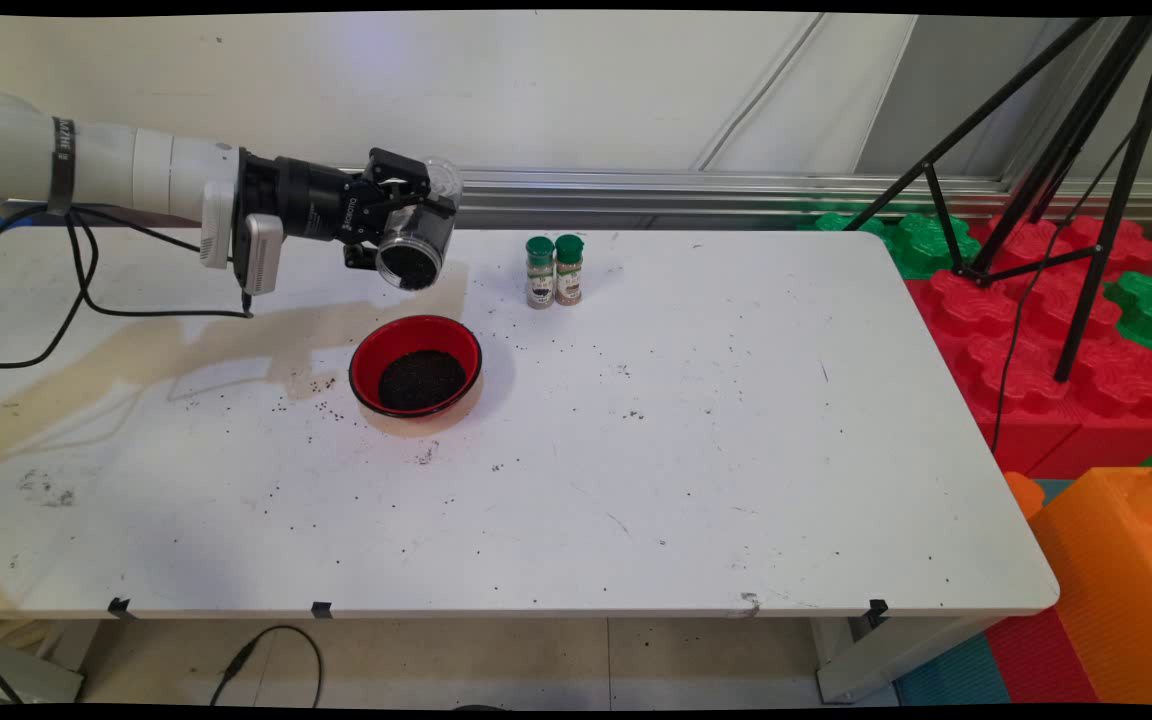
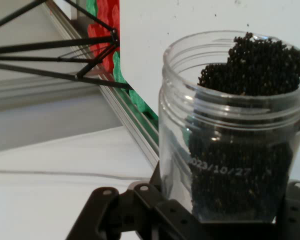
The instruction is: Pour the black seasoning powder in the red bowl
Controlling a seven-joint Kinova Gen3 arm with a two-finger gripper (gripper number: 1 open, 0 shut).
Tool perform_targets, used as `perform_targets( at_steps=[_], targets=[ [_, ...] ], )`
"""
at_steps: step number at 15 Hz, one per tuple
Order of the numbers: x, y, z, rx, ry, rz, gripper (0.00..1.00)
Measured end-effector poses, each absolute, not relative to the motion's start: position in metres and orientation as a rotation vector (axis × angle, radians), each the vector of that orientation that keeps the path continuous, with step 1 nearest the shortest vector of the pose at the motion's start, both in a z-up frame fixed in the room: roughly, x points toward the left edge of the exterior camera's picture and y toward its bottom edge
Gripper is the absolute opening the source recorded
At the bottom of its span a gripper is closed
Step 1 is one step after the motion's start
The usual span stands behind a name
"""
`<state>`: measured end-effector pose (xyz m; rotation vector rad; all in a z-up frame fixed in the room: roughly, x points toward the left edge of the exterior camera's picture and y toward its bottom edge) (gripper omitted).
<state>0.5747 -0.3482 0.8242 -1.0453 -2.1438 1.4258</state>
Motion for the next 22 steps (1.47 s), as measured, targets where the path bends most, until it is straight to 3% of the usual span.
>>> perform_targets(
  at_steps=[22],
  targets=[
    [0.586,-0.362,0.829,-0.051,-2.201,0.972,0.00]
  ],
)
